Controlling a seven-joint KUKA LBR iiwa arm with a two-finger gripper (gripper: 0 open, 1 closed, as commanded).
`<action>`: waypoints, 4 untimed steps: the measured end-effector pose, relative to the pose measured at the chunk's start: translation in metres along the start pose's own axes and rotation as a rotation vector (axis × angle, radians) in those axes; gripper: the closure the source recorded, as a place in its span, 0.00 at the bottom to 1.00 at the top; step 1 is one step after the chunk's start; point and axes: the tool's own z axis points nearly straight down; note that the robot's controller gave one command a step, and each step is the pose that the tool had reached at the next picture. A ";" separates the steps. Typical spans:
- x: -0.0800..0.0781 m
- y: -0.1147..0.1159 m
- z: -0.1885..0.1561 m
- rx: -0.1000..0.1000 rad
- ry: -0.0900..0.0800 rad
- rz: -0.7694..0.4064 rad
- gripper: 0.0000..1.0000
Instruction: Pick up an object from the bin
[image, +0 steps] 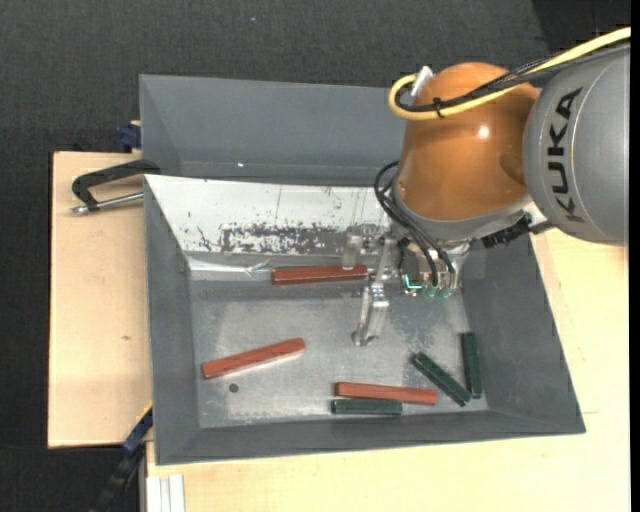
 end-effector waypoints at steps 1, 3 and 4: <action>-0.016 0.012 0.048 0.000 -0.006 -0.066 0.00; -0.016 0.058 0.158 -0.004 -0.003 -0.003 0.00; -0.017 0.074 0.178 -0.001 -0.005 -0.330 1.00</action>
Offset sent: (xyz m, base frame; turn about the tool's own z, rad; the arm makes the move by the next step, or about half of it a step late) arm 0.0120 0.0834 -0.1067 -0.0059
